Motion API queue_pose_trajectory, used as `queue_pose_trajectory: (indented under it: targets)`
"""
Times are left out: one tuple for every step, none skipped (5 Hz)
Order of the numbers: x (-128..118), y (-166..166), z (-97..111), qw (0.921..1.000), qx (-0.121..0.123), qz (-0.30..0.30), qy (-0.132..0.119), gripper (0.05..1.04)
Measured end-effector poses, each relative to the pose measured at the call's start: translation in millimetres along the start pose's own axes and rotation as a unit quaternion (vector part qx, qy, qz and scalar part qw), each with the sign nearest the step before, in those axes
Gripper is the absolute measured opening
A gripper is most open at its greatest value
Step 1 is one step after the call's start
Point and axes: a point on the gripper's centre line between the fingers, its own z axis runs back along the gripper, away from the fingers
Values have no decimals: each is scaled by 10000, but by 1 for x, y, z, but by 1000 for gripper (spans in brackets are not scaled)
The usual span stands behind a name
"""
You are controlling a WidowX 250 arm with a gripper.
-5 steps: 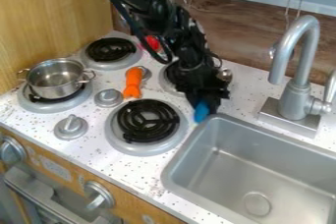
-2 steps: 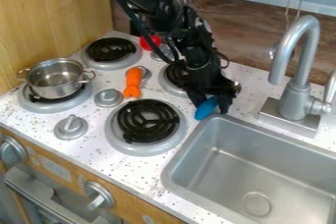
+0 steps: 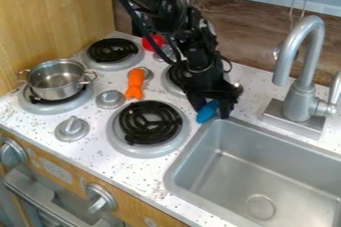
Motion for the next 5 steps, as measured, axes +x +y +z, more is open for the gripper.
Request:
queue_pose_trajectory:
  targets:
    - [6,-6,42,9999,71,-146,-52,989]
    - [14,-13,93,9979,184,-325,-520,989]
    - [2,-13,120,9951,369,-371,-845,989]
    - [4,-13,124,9942,387,-390,-926,989]
    - [4,-13,124,9942,387,-390,-926,989]
